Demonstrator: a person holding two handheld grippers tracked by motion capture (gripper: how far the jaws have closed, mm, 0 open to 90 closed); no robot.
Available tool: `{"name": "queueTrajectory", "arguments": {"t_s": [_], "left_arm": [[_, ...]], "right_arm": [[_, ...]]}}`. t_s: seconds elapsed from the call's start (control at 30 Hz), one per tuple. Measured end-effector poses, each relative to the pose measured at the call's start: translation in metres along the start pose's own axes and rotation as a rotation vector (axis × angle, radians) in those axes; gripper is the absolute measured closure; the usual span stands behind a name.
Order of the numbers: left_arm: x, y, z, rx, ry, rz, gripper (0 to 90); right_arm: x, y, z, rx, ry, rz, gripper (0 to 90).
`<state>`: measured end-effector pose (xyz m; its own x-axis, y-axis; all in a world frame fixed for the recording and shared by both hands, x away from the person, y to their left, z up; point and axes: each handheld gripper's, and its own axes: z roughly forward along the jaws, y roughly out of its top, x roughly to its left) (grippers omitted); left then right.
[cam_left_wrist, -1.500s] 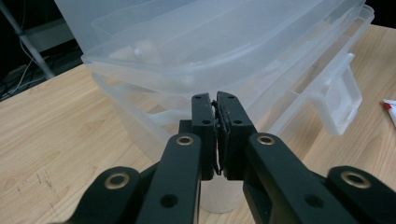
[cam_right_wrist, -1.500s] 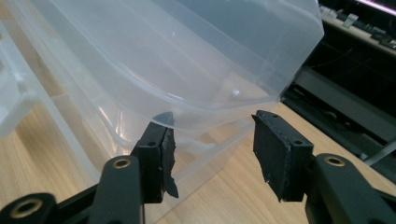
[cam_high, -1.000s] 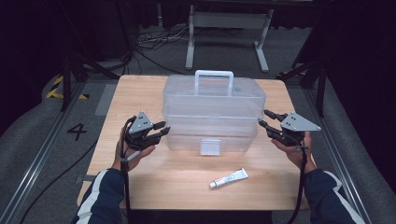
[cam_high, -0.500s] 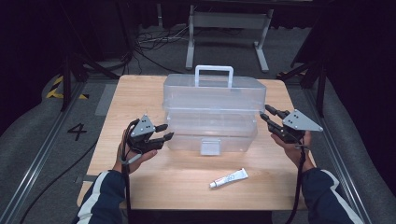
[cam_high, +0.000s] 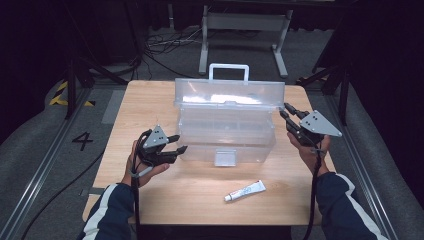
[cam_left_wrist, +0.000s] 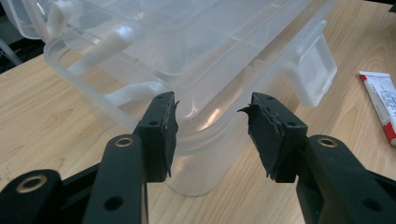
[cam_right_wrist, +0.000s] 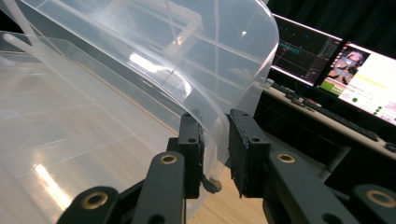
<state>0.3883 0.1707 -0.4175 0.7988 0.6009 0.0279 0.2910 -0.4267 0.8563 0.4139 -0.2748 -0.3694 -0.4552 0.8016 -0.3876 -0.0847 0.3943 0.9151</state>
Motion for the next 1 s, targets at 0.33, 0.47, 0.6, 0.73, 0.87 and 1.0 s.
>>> {"name": "queueTrajectory", "arguments": {"t_s": [0.33, 0.47, 0.6, 0.73, 0.87, 1.0], "left_arm": [[-0.001, -0.001, 0.004, -0.005, 0.002, 0.003, 51.9], [-0.001, 0.000, 0.005, -0.004, 0.009, 0.007, 51.7], [-0.002, 0.000, 0.006, 0.001, 0.003, 0.010, 51.5], [-0.002, 0.000, 0.006, 0.009, -0.018, 0.018, 52.4], [-0.006, 0.002, 0.009, 0.027, -0.051, 0.033, 54.0], [-0.009, 0.005, 0.013, 0.044, -0.058, 0.049, 54.1]], "right_arm": [[-0.001, 0.011, 0.008, 0.012, -0.069, -0.038, 78.9], [-0.003, 0.015, 0.012, 0.016, -0.077, -0.034, 79.5], [-0.005, 0.021, 0.016, 0.030, -0.088, -0.036, 80.2], [-0.005, 0.025, 0.015, 0.027, -0.089, -0.036, 80.5], [-0.006, 0.031, 0.011, 0.021, -0.078, -0.032, 80.8], [-0.010, 0.035, 0.012, 0.038, -0.071, -0.038, 81.3]]}}
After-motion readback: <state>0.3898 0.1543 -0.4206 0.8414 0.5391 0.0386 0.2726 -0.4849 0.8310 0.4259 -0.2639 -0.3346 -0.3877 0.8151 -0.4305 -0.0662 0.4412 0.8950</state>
